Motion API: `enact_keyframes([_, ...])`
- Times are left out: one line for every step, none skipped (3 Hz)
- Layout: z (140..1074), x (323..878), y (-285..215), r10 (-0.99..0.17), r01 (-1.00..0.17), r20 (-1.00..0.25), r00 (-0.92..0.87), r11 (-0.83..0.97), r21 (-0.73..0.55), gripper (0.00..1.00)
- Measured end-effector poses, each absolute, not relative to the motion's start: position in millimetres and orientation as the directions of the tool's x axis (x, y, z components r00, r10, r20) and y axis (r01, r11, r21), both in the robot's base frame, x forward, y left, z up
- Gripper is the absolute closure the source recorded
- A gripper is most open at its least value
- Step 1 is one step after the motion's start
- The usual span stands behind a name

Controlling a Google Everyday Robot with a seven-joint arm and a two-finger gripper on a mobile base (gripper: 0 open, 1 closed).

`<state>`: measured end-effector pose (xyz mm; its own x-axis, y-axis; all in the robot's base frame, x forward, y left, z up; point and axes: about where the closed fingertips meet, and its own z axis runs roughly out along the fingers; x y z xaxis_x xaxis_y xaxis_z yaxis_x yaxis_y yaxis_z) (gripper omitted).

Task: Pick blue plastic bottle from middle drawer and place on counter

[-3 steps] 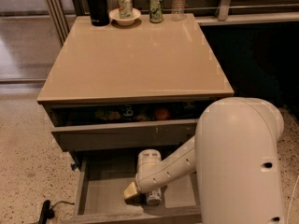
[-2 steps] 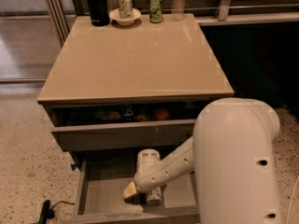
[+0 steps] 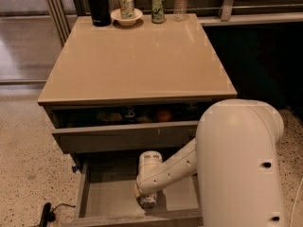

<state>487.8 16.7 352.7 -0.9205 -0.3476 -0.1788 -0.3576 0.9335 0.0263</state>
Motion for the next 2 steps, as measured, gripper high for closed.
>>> enact_keyframes([352.7, 487.8, 16.7, -0.348, -0.358, -0.179, -0.92, 0.933, 0.026, 0.74])
enact_keyframes([352.7, 487.8, 16.7, -0.348, -0.358, -0.179, -0.92, 0.933, 0.026, 0.96])
